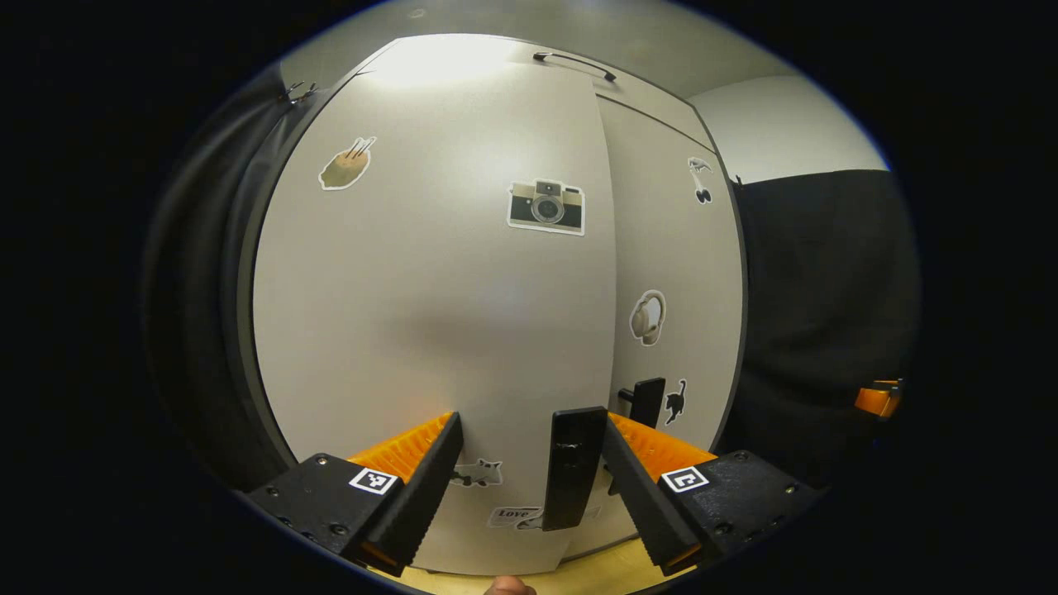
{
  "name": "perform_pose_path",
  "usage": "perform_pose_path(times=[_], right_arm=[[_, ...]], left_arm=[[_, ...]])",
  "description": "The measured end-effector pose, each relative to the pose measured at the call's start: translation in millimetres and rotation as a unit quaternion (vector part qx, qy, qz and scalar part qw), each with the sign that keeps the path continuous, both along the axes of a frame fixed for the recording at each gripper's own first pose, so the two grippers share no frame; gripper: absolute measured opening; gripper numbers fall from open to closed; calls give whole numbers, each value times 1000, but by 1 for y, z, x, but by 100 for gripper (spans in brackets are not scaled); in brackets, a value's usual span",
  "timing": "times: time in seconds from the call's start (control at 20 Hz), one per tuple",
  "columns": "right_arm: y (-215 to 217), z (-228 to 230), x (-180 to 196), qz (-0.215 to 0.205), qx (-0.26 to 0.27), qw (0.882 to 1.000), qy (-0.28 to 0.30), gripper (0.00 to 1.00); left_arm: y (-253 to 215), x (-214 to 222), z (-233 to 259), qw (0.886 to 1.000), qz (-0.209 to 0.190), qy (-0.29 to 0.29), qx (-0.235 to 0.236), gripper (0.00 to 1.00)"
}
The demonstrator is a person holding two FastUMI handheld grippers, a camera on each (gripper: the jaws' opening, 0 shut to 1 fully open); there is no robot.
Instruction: Grab one shoe with the right hand and put it into the shoe cabinet, grab the other shoe with the left hand and put it into the shoe cabinet; then close the right door with the right hand and the left door with the left hand.
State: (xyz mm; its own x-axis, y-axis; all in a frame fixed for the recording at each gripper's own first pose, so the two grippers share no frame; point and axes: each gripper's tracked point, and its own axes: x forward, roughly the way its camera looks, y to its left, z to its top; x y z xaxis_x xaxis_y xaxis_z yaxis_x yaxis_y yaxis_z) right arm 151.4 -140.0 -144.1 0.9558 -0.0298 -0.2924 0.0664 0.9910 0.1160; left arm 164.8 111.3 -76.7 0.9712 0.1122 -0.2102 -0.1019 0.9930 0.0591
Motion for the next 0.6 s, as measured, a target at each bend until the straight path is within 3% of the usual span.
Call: perform_pose_path(times=[0.6], right_arm=[[-6,-7,11,-6,3,1000,2,98]], left_arm=[[4,9,-2,1000,6,0,-6,100]])
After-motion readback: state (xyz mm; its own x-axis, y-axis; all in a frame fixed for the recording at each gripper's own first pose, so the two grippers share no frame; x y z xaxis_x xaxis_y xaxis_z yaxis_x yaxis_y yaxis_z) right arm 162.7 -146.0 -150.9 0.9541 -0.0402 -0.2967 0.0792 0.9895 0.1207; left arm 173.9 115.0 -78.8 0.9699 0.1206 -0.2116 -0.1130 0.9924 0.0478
